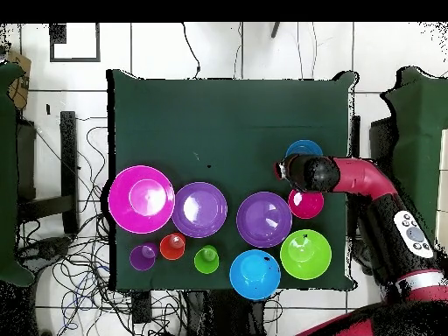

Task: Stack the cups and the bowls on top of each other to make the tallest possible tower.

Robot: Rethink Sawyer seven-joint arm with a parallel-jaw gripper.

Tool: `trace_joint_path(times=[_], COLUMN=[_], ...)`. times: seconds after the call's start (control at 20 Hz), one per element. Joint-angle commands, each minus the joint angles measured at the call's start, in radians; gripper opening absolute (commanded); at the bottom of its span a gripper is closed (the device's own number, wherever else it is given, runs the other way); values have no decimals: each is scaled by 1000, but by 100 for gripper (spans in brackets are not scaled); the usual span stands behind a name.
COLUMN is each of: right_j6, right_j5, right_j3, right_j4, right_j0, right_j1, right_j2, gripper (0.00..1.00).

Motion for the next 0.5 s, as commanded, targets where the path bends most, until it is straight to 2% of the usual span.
trace_joint_path(times=[0.05,0.5], right_j6=[123,169], right_j5=[-100,-187], right_j3=[118,165], right_j4=[-57,-24], right_j0=[91,133], right_j1=[97,110], right_j2=[-115,-160], gripper=[100,100])
